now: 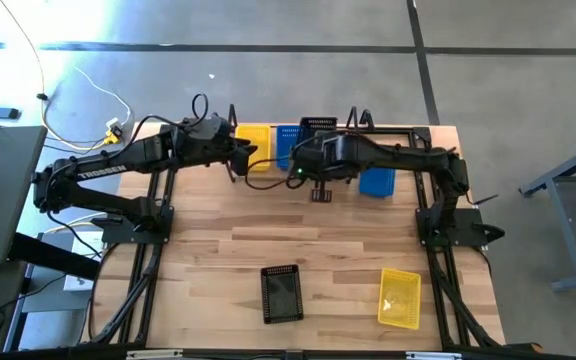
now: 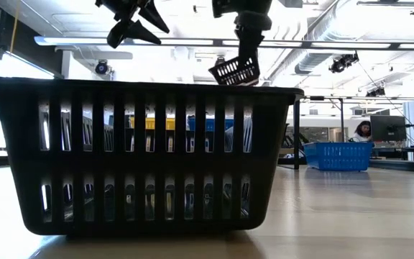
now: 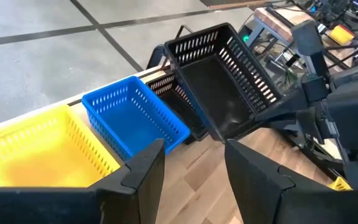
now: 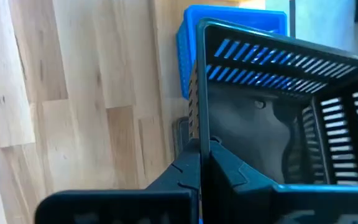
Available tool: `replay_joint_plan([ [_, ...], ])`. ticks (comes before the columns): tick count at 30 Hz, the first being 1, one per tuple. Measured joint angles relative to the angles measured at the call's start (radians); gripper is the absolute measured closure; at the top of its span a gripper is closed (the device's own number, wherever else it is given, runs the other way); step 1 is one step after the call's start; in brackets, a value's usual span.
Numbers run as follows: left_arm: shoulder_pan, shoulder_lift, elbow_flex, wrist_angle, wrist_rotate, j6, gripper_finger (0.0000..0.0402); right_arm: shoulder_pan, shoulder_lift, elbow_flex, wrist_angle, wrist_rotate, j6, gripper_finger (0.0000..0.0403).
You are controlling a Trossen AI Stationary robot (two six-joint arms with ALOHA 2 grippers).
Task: Stack baskets on shelf by color
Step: Stack the top black bin on top of the black bin on the shelf
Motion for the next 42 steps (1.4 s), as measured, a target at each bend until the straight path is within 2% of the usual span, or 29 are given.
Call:
replay_joint_plan([
  [5, 0.019, 0.0, 0.0, -0.001, 0.003, 0.0, 0.0245, -0.037, -0.033, -0.023, -0.015, -0.008, -0.017, 0.0403],
  [8, 0.031, 0.0, 0.0, 0.0, 0.004, -0.005, 0.0245, -0.06, -0.124, -0.164, 0.063, -0.016, -0.013, 0.0403],
  [12, 0.048, 0.0, 0.0, 0.0, 0.004, -0.006, 0.0245, -0.077, -0.29, -0.375, 0.264, -0.033, -0.042, 0.0403],
  [18, 0.067, 0.0, 0.0, 0.001, 0.004, -0.007, 0.0245, -0.128, -0.493, -0.59, 0.471, -0.081, -0.152, 0.0403],
  [22, 0.079, 0.0, 0.0, 0.0, 0.004, -0.007, 0.0245, -0.17, -0.581, -0.708, 0.566, -0.177, -0.239, 0.0403],
  [32, 0.09, 0.0, 0.0, 0.002, 0.003, -0.006, 0.0245, -0.241, -0.626, -0.885, 0.751, -0.295, -0.376, 0.0403],
  [42, 0.089, 0.001, 0.0, 0.0, 0.004, -0.006, 0.0245, -0.265, -0.605, -0.946, 0.811, -0.353, -0.39, 0.0403],
])
